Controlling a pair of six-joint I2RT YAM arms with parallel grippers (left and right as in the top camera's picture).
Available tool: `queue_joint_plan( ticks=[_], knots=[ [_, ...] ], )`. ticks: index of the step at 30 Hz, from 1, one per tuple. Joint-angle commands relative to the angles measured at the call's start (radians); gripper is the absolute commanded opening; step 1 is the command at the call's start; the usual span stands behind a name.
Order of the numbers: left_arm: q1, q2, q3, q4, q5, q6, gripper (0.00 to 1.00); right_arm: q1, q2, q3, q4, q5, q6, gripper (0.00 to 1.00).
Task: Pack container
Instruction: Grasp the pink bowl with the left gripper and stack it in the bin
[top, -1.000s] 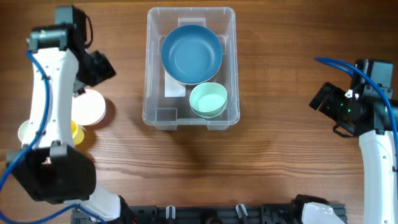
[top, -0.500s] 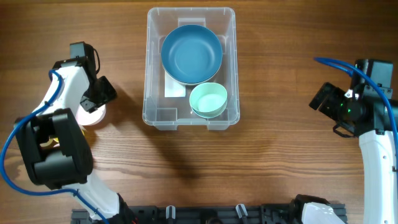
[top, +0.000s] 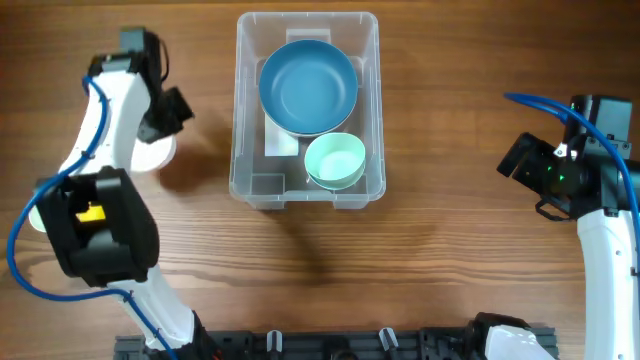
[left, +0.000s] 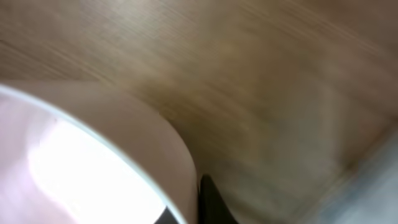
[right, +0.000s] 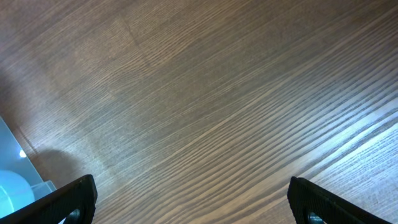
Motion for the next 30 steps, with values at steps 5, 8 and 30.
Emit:
queue_joint_plan(
  ticks=[5,8,30],
  knots=[
    [-0.344,-0.174,0.287,-0.236,0.012,0.013,0.04,-0.003,-0.001,-0.003,0.001,-0.021,-0.009,1.0],
    [-0.52,-0.208,0.287,-0.251,0.012,0.001,0.04,-0.003,-0.001,-0.003,0.001,-0.021,-0.009,1.0],
    [-0.799,0.013,0.286,-0.111,0.137,-0.039,0.88,-0.003,-0.001,-0.003,0.002,-0.027,-0.01,1.0]
  ],
)
